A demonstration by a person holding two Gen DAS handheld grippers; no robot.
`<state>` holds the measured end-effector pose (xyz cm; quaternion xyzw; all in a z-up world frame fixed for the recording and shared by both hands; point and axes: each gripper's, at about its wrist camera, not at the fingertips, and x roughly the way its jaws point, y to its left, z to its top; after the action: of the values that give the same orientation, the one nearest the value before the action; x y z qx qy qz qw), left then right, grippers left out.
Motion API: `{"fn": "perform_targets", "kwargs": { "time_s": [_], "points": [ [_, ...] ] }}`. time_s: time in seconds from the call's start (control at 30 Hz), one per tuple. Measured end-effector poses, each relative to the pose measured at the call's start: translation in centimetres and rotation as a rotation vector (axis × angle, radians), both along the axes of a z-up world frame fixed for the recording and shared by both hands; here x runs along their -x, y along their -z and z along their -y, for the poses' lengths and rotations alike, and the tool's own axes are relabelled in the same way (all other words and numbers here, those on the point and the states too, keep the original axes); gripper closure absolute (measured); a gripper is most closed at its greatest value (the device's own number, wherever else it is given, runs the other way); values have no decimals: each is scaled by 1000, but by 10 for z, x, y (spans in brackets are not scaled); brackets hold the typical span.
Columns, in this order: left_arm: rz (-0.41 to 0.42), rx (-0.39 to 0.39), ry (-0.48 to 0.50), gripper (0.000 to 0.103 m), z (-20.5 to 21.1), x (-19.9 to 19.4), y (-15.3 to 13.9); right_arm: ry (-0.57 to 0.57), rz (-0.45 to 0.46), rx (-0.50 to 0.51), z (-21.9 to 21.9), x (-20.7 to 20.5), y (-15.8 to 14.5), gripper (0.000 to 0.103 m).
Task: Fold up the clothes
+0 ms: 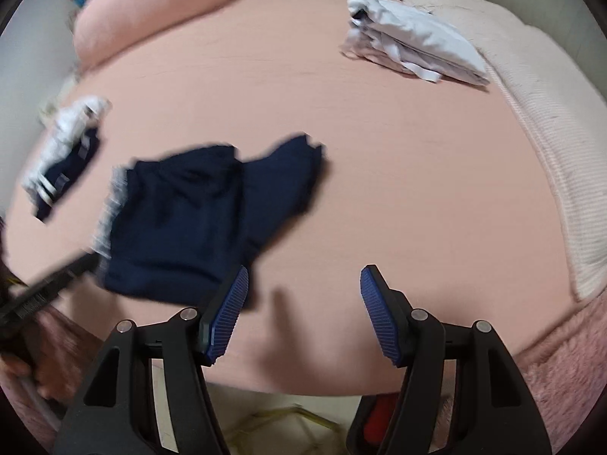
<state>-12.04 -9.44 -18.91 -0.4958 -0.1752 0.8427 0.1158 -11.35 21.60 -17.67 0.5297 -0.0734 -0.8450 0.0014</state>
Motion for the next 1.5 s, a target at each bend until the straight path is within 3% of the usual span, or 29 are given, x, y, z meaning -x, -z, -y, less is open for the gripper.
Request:
{"fn": "perform_targets", "kwargs": {
  "time_s": [0.13,0.27,0.43,0.63,0.7,0.73,0.83,0.97,1.2,1.23,1.37,1.5],
  "points": [
    [17,86,53,47,-11,4,8,-47,-28,22,10,0,10,40],
    [21,166,4,47,-12,6,1,-48,-17,-11,9,-4,14,40],
    [22,172,-24,47,-16,15,-10,-49,-3,-53,7,-10,19,40],
    [55,185,27,47,-38,21,-12,-166,-107,-41,39,-8,5,40],
    [99,257,19,47,-39,20,-5,-187,-53,-105,45,-2,22,40],
    [114,281,6,47,-37,20,-2,-173,-35,-88,41,0,24,39],
    [117,218,-51,45,-16,17,-2,-125,17,-29,27,6,30,39],
    [116,172,-91,45,-6,18,-6,-81,-11,6,9,7,19,39],
    [14,132,-27,46,-23,28,-24,-119,-82,48,27,14,-7,39],
    [33,113,-28,46,-20,30,-18,-132,-85,36,30,20,-9,39],
    [71,85,-34,46,-17,44,-5,-191,-10,-14,41,53,14,39],
    [73,74,-47,46,-18,55,1,-170,3,-22,39,72,29,38]
  ]
}}
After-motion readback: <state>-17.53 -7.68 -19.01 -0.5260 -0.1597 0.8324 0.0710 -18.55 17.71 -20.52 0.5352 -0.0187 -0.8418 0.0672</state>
